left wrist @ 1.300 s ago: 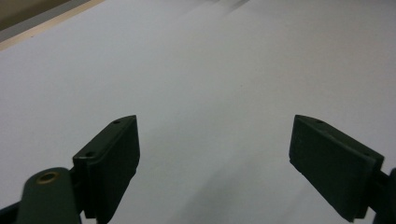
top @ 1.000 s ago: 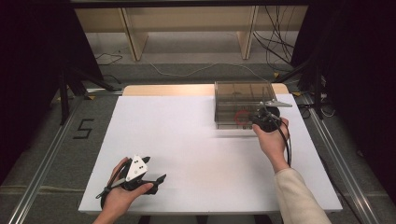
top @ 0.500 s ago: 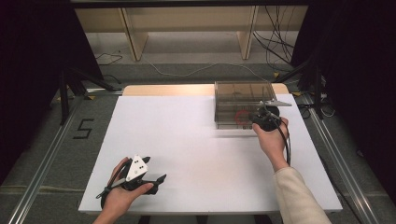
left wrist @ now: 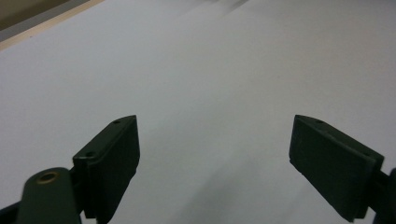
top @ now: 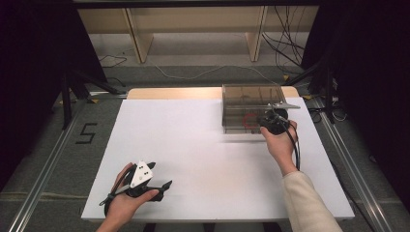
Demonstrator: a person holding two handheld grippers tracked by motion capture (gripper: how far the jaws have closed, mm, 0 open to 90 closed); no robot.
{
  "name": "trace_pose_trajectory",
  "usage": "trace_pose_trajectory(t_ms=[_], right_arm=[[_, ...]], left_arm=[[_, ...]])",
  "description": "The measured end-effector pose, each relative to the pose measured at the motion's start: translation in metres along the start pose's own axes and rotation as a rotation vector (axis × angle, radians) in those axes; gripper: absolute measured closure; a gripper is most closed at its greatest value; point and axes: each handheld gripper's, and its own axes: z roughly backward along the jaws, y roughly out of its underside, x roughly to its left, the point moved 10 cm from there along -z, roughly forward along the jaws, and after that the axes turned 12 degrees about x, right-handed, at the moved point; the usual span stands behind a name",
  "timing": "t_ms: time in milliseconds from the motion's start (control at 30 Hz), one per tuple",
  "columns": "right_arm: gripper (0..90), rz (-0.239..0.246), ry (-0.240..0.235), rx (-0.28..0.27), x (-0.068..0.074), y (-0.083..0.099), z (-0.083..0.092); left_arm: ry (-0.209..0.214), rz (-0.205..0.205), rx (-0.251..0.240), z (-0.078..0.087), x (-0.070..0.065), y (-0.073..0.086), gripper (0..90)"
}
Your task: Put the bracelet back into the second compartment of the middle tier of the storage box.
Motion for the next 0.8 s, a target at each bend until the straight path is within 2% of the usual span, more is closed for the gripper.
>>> trace_pose_trajectory(t_ms=[800], right_arm=[[88.9,-0.019,0.032,0.009,-0.011,0.003,-0.003]], left_arm=[[0.001,0.002,0.000,0.000,0.000,0.000,16.2]])
